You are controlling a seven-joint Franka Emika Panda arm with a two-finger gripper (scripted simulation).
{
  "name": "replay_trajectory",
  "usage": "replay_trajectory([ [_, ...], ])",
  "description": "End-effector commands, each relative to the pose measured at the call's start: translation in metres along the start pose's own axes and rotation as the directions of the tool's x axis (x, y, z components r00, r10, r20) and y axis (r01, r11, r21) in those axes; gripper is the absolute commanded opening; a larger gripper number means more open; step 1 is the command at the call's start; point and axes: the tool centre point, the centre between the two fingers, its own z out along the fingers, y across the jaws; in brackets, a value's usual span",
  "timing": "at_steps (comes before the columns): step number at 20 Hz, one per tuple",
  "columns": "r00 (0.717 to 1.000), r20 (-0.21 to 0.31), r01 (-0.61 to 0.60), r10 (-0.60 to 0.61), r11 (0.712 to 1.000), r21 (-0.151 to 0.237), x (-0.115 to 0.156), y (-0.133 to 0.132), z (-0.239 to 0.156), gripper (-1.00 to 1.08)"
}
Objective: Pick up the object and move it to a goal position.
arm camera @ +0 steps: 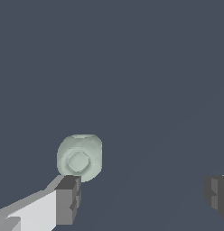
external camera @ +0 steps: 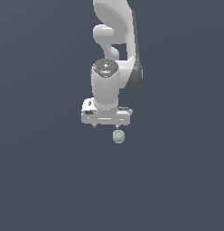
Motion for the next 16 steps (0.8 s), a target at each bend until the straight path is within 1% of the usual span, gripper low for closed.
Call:
replay_trajectory([
  [1, 1.000, 0.009, 0.002, -0.002, 1.000, 0.012, -0.004, -0.023, 0.021, 1.00],
  [4, 1.000, 0.017, 0.001, -0.001, 1.000, 0.024, -0.010, -0.045, 0.042, 1.00],
  [8, 1.000, 0.024, -0.001, 0.000, 0.999, 0.034, -0.015, -0.062, 0.058, 1.00],
  [11, 1.000, 0.026, -0.001, 0.000, 0.999, 0.036, -0.016, -0.066, 0.061, 1.00],
  [16, 1.000, 0.027, 0.001, -0.002, 0.999, 0.035, -0.017, -0.065, 0.066, 1.00],
])
